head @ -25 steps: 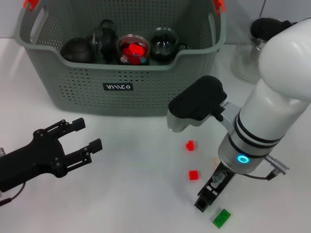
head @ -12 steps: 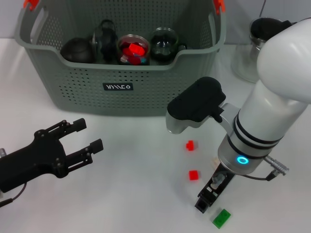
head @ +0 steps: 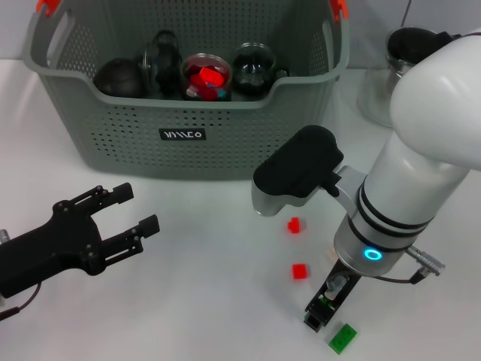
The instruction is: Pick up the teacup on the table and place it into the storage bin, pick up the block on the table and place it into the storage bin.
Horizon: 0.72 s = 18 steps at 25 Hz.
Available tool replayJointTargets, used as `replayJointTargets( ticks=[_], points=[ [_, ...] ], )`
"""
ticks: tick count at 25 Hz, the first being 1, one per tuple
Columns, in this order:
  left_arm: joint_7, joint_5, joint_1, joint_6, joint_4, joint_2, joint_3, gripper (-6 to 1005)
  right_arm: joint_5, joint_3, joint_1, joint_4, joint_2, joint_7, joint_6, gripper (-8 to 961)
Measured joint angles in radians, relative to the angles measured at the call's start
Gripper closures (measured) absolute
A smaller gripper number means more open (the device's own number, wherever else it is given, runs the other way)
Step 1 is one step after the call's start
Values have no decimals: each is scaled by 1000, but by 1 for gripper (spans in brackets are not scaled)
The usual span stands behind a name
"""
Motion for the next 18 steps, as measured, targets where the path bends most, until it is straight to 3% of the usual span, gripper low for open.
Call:
replayJointTargets(
  ticks=[11,18],
  points=[
    [0,-1,-2,0,0,1,0,246,-5,22,-14,-80,-8,-2,-25,521],
    [0,-6,-1,0,0,3,-9,246,-5,197,-86,-291,-16,-73,-120,522]
  ],
)
